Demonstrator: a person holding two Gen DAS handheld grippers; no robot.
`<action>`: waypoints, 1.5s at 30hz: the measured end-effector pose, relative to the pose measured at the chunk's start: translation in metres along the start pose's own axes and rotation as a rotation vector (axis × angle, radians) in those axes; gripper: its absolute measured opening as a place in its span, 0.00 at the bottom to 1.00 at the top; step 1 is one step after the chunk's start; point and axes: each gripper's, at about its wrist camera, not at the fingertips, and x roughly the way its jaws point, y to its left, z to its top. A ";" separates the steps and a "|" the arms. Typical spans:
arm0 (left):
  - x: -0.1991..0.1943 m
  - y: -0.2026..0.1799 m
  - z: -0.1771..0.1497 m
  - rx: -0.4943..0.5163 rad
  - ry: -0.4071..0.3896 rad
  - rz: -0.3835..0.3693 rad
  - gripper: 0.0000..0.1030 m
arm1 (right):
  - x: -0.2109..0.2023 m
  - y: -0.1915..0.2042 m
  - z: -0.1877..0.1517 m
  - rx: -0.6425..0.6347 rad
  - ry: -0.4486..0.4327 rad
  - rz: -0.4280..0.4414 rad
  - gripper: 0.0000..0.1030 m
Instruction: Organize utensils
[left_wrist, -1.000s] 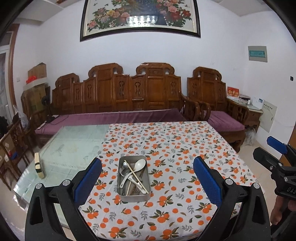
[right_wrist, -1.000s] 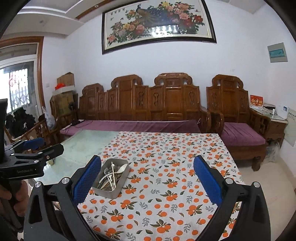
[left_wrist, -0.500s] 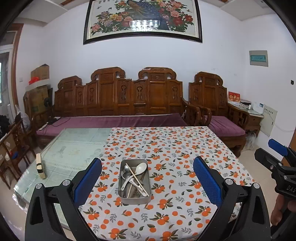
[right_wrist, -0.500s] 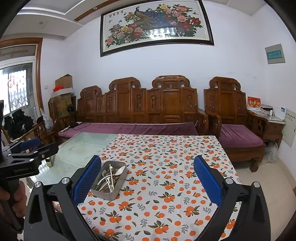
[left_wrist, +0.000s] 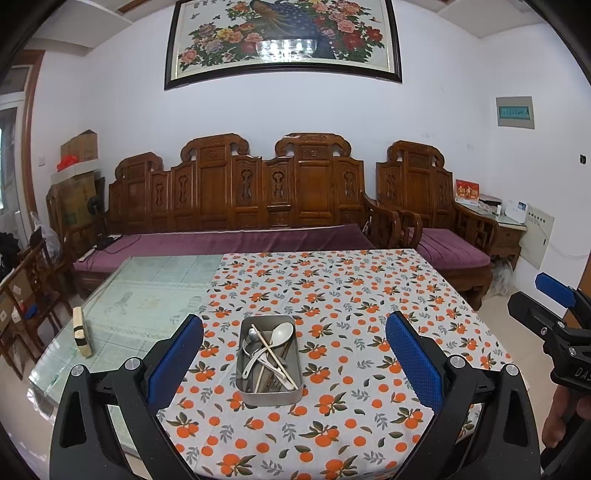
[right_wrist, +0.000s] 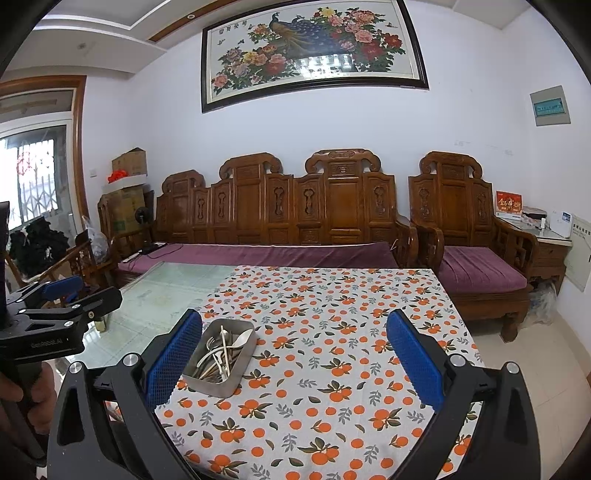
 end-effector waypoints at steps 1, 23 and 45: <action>0.000 0.000 0.000 0.001 0.000 0.000 0.93 | 0.000 0.001 -0.001 0.000 0.000 0.001 0.98; 0.000 0.001 -0.002 0.003 0.000 0.000 0.93 | 0.001 0.004 -0.003 0.001 0.002 0.005 0.97; 0.000 0.002 -0.002 0.004 -0.004 -0.007 0.93 | 0.001 0.005 -0.003 0.000 -0.001 0.004 0.98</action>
